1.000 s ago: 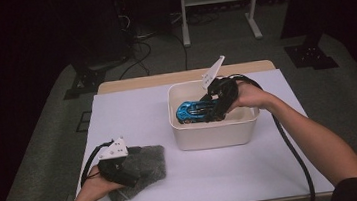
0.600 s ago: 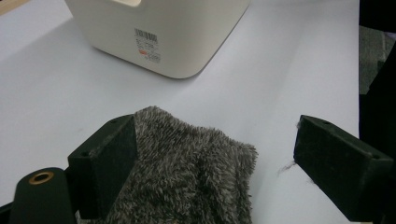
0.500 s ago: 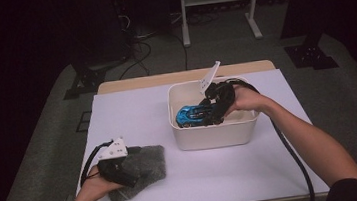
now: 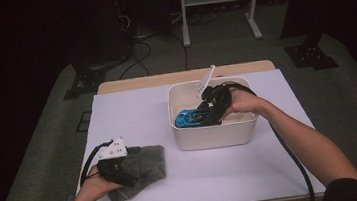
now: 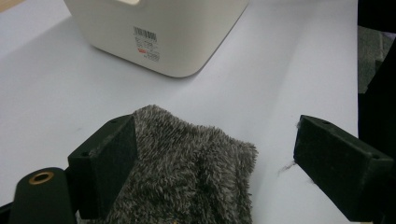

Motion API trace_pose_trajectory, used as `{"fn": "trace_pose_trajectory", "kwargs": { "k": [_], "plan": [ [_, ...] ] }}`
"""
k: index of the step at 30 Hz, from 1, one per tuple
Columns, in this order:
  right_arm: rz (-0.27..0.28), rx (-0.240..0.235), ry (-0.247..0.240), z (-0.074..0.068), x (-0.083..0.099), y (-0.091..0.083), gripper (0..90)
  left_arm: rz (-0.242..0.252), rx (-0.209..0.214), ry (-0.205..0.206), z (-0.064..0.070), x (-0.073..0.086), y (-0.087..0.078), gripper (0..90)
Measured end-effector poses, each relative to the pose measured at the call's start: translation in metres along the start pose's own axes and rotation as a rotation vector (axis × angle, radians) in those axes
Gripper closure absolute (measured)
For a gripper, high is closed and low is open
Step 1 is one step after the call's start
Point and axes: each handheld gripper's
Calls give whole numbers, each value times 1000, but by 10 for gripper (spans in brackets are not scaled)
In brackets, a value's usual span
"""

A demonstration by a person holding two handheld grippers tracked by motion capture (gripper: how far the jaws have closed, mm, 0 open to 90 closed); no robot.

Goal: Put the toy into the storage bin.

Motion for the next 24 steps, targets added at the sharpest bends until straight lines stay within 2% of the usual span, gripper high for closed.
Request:
{"fn": "trace_pose_trajectory", "kwargs": {
  "k": [13, 24],
  "plan": [
    [-33, -10, 8, 4, 4, 7, 254, -1, 3, -1, -1, 1, -1, 132],
    [-39, -15, 13, 4, 4, 8, 255, -2, 6, 0, 0, 1, 0, 132]
  ]
}}
Point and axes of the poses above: each handheld gripper's, and its own axes: y roughly forward along the jaws, x roughly out of its underside, z roughly to its right, and after that the axes turned 13 degrees about z, right-handed
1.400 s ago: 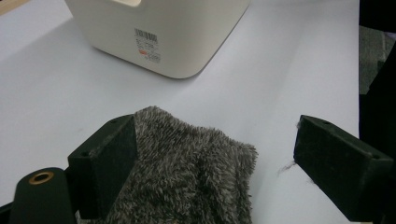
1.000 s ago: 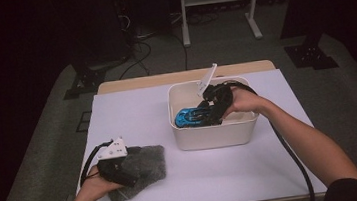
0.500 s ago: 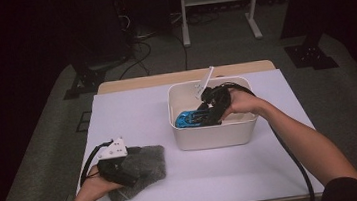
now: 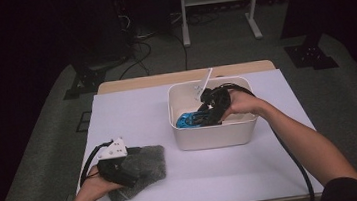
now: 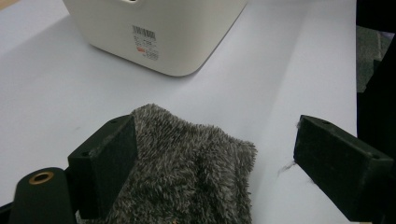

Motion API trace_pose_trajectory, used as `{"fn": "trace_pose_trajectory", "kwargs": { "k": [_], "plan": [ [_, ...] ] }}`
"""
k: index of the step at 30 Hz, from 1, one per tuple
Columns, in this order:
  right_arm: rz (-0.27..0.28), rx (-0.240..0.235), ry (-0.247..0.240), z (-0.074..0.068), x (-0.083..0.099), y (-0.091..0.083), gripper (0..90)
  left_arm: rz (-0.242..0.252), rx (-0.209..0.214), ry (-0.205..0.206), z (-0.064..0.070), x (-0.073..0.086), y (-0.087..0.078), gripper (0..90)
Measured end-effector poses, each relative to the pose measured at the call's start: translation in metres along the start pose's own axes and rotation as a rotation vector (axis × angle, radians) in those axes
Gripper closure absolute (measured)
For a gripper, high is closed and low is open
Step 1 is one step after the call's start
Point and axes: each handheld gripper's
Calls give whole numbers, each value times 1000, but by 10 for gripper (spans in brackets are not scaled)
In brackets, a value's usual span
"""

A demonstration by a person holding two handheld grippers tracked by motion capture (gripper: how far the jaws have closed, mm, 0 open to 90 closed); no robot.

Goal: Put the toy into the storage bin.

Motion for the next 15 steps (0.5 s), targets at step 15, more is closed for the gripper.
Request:
{"fn": "trace_pose_trajectory", "kwargs": {
  "k": [15],
  "plan": [
    [-19, -7, 7, 0, 1, 1, 268, 4, 0, -3, 0, 0, -1, 132]
  ]
}}
Point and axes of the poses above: each handheld gripper's, and its own axes: y roughly forward along the jaws, x roughly out of its underside, z roughly to its right, and after that the axes turned 13 degrees about z, right-handed
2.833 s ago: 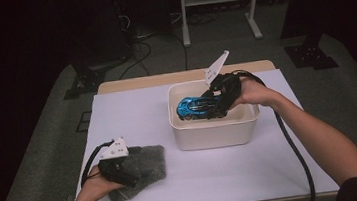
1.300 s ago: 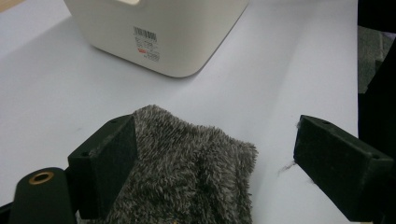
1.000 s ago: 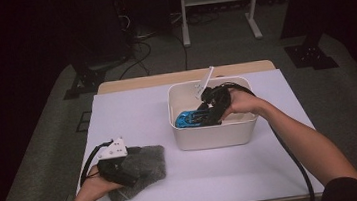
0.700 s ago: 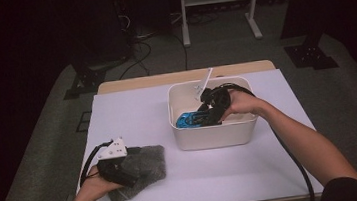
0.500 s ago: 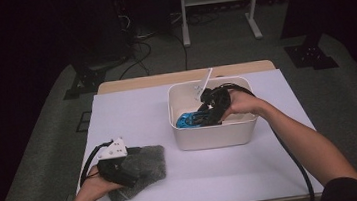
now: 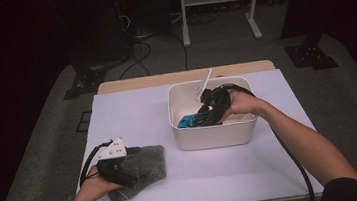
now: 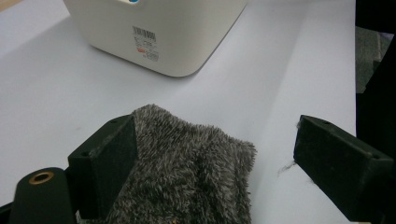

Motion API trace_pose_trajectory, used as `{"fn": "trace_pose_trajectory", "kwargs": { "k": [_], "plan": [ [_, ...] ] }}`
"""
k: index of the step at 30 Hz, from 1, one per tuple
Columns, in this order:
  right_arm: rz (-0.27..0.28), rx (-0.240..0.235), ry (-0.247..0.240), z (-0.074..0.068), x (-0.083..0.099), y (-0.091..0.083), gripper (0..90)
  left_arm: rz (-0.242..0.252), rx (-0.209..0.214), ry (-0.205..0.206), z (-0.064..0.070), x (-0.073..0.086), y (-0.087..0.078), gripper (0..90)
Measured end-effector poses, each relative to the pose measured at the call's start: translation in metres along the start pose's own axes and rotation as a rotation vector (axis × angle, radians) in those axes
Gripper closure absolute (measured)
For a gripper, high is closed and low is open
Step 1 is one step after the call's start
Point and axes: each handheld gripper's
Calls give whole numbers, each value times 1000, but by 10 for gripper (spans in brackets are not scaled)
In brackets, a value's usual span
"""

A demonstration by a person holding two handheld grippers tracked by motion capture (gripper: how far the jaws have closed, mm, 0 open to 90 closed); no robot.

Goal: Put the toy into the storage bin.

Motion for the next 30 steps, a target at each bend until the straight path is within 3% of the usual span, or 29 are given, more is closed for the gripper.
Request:
{"fn": "trace_pose_trajectory", "kwargs": {
  "k": [15, 19, 24, 30],
  "plan": [
    [-21, -16, 47, 1, 1, 2, 258, 6, 5, 4, 2, 0, -1, 132],
    [46, -25, 63, 1, -2, -6, 311, 4, 7, 5, 2, 0, -1, 132],
    [32, -3, 55, -1, -2, -11, 293, 3, 3, 7, 3, -1, -2, 132],
    [68, 31, 62, -6, -2, -27, 285, 13, -6, 10, 5, -1, -5, 132]
  ]
}}
Point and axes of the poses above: each handheld gripper's, and its own axes: y roughly forward along the jaws, x roughly out of its underside, z roughly to its right, and after that the axes turned 13 degrees about z, right-handed
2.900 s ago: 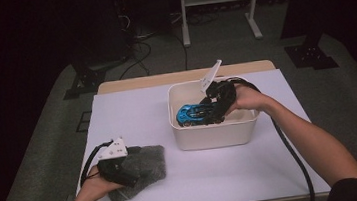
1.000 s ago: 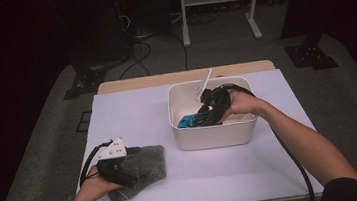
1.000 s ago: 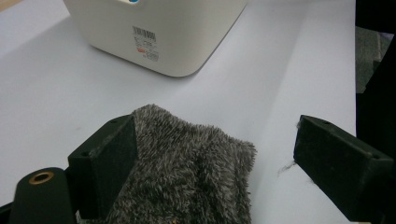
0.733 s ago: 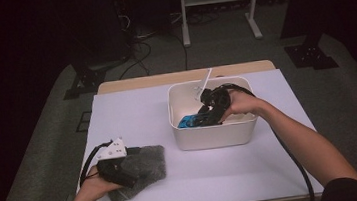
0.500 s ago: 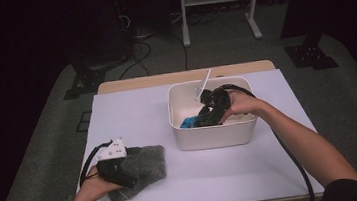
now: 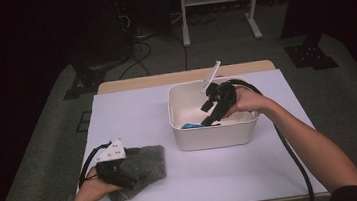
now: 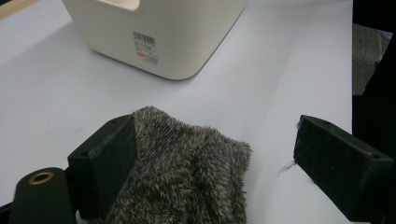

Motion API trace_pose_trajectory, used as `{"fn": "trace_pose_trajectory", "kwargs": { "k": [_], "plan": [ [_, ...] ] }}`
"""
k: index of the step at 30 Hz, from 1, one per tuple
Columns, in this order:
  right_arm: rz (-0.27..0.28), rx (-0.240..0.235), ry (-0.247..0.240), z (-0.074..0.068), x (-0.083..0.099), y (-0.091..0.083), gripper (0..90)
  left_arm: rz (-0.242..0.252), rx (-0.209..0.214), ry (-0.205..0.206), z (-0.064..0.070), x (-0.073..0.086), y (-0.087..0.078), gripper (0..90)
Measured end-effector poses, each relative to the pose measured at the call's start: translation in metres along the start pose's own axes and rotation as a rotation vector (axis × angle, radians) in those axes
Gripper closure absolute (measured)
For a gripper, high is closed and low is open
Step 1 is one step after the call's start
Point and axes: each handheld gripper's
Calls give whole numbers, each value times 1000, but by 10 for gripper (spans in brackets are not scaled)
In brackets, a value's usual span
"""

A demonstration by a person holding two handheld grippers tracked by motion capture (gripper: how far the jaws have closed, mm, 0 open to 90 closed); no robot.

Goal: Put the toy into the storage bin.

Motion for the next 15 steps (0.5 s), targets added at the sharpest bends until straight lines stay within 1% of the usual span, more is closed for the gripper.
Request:
{"fn": "trace_pose_trajectory", "kwargs": {
  "k": [2, 4, 6, 9, 15],
  "plan": [
    [18, 15, -6, -3, -1, -10, 283, 3, -2, 0, 1, 0, -1, 131],
    [47, 24, 0, -6, -1, -18, 284, 3, -6, -1, 1, 0, -1, 131],
    [67, 41, 0, -9, -1, -27, 283, 5, -7, 3, 1, 0, -2, 131],
    [99, 54, 6, -14, 1, -42, 283, 5, -9, 4, 2, -1, -2, 131],
    [129, 76, 3, -23, 5, -62, 277, 5, -10, 1, 3, 0, -2, 130]
  ]
}}
Point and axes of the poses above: each handheld gripper's, and its own axes: y roughly forward along the jaws, x roughly out of its underside, z roughly to its right, and after that the axes turned 13 degrees about z, right-handed
